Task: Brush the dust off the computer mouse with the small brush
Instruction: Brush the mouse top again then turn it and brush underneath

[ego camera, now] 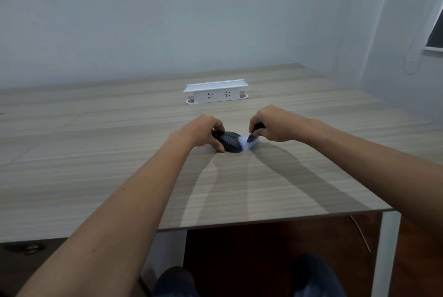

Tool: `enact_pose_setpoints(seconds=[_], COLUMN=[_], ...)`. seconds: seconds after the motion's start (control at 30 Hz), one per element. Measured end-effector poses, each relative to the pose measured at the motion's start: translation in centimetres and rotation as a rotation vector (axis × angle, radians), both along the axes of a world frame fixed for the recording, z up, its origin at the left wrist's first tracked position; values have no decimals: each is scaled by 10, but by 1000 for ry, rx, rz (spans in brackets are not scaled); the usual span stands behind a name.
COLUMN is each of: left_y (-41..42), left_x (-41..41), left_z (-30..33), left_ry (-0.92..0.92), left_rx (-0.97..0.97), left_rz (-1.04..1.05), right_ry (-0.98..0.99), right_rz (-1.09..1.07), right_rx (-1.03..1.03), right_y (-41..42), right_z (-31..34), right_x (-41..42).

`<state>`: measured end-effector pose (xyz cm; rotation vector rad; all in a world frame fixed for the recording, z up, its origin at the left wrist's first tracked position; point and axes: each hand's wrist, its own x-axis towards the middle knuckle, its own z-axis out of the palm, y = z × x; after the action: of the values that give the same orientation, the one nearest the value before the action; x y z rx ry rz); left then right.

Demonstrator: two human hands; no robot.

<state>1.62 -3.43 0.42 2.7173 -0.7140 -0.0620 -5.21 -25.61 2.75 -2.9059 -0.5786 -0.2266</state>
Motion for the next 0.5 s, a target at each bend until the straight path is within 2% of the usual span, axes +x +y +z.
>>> enact_pose_setpoints(seconds=[0.1,0.3,0.4,0.5], left_y=[0,0,0,0], left_x=[0,0,-2,-2], left_z=[0,0,-1,-2], left_ry=[-4,-12,-15,-25], left_rx=[7,7,9,4], left_rz=[0,1,3,4], right_ry=[-48,-73,-102,-39], right_rz=[-1,59,44,90], right_rx=[-17,146,68,-51], right_y=[4,14,17,16], right_z=[-4,5,1,2], right_x=[0,-1,2,-3])
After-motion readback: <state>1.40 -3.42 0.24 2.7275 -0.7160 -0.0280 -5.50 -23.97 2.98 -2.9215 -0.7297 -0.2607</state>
